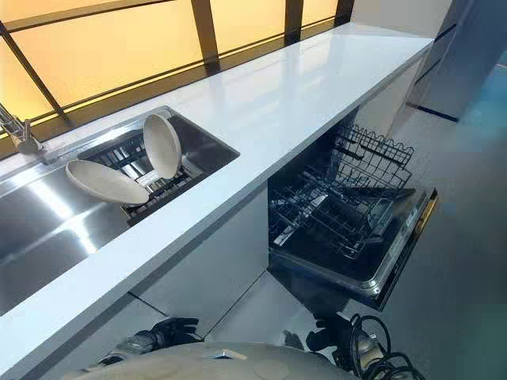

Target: Pick up plates and place into dishwasher.

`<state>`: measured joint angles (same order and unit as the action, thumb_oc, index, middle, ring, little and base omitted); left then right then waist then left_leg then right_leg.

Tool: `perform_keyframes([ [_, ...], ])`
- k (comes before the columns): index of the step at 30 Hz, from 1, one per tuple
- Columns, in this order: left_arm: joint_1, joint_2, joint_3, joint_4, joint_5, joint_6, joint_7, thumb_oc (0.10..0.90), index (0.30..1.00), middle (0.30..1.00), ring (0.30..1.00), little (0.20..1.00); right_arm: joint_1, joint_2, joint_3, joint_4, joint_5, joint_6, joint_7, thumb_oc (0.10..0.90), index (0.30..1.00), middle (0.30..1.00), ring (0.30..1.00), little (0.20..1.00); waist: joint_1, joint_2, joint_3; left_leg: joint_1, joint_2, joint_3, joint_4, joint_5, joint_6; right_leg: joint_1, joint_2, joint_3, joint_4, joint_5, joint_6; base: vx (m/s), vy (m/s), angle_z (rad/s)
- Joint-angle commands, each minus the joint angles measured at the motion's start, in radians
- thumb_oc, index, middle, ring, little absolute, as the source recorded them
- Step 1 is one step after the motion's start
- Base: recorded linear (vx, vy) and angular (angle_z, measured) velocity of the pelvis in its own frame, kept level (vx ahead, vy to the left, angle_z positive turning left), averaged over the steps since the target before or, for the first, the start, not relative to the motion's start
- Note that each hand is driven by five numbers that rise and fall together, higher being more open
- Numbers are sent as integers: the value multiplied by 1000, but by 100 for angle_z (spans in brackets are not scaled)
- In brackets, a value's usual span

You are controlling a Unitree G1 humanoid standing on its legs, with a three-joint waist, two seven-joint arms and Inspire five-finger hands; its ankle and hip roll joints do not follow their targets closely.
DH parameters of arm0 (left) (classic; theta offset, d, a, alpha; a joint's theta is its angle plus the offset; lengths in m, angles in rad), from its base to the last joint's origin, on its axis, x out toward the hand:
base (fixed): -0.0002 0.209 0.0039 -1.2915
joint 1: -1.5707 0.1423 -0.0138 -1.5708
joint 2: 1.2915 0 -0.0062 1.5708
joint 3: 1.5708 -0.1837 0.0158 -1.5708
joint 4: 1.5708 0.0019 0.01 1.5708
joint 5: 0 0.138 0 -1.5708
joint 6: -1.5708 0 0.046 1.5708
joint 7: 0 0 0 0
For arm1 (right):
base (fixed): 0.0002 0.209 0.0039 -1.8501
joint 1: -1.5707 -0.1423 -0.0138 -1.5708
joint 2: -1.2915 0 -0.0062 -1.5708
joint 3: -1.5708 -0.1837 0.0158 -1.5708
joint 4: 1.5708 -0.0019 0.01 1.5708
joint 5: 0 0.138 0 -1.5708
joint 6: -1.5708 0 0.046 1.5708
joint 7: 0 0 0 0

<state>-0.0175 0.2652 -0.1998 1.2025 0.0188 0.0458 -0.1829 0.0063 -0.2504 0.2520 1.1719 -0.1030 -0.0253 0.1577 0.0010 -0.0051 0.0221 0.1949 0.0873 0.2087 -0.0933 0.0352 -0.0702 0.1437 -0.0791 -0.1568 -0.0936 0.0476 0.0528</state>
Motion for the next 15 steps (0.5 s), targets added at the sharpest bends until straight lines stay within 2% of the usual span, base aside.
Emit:
perform_keyframes([
  [1, -31, -27, -29, 72, -15, -4, -22, 800, 900, 900, 900, 900, -44, 12, 40, 40, -32, -17, 17, 800, 900, 900, 900, 900, 10, -12, 35, -45, -17, -25, 8, -61, 31, -15, -70, -72, 47, -38, 75, -258, -342, -113],
  [10, -32, -28, -35, 66, -15, 11, -20, 800, 900, 900, 900, 900, -48, 14, 45, 41, -29, -10, 14, 800, 900, 900, 900, 900, 11, -10, 37, -43, -17, -27, 7, -61, 31, -14, -69, -73, 49, -39, 75, 1, 0, 0],
  [15, -37, -30, -40, 60, -22, -17, -14, 800, 900, 900, 900, 900, -49, 15, 48, 37, -28, -7, 15, 800, 900, 900, 900, 900, 11, -10, 38, -44, -15, -27, 7, -59, 30, -15, -69, -74, 52, -41, 74, 0, 0, 0],
])
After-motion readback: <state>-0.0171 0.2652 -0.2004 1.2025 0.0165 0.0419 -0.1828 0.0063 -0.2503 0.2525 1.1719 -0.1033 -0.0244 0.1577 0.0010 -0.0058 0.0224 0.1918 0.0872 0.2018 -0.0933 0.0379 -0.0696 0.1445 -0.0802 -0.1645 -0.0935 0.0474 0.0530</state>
